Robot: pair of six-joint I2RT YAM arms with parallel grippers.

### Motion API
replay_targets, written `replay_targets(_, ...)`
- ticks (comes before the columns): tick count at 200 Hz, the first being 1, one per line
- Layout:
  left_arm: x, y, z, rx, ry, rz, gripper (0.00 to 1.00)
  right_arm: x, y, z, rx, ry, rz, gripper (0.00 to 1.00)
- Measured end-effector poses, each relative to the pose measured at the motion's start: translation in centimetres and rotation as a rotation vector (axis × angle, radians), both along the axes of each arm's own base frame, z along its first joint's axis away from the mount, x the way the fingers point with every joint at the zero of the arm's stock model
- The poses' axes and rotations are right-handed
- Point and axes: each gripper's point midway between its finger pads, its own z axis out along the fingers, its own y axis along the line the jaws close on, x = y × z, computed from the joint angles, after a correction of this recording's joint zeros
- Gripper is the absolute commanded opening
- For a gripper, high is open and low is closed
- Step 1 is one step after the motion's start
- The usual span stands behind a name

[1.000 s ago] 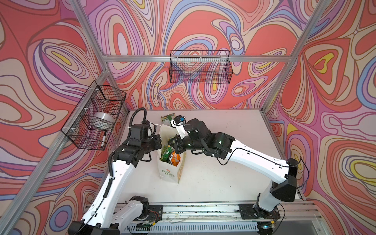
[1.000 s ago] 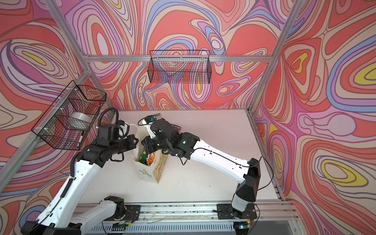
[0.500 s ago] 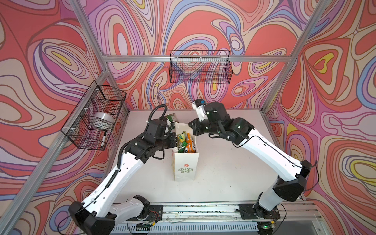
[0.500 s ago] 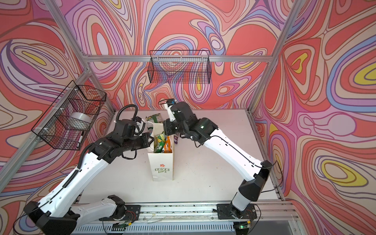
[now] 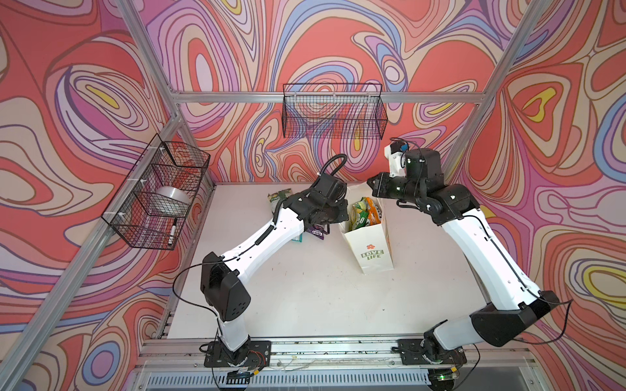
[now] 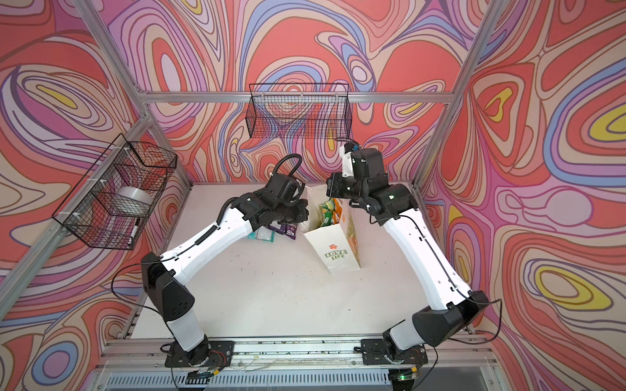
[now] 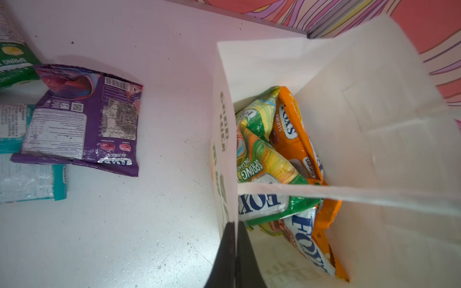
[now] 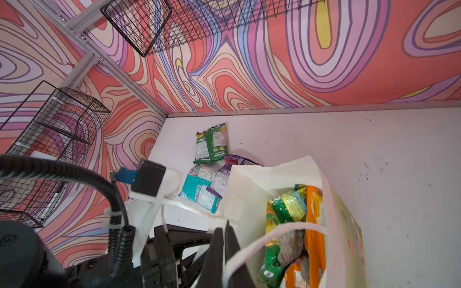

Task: Place the snacks into the paper bag
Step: Place the paper bag at the center of the table.

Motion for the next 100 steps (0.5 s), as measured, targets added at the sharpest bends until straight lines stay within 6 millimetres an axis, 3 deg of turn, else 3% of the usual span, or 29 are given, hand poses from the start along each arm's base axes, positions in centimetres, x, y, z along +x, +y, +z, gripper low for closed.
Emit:
replay_targets(41, -0.8, -1.3, -0.5, 0.003, 0.013, -0.018, 0.0, -1.0, -2.1, -4.4, -0.032, 0.079, -0.037, 0.0)
replay_targets(82, -0.5, -2.0, 0.6, -0.011, -0.014, -0.017, 0.0, -1.8, -2.6, -4.4, -0.019, 0.061, -0.042, 0.0)
replay_targets(88, -0.5, -2.0, 0.6, -0.008, -0.017, -0.015, 0.04, -1.9, -2.6, -4.4, -0.017, 0.063, -0.043, 0.0)
replay_targets(100, -0.5, -1.8, 0.6, 0.001, -0.019, -0.008, 0.15, -2.1, -2.7, -4.3, -0.015, 0.062, -0.045, 0.12)
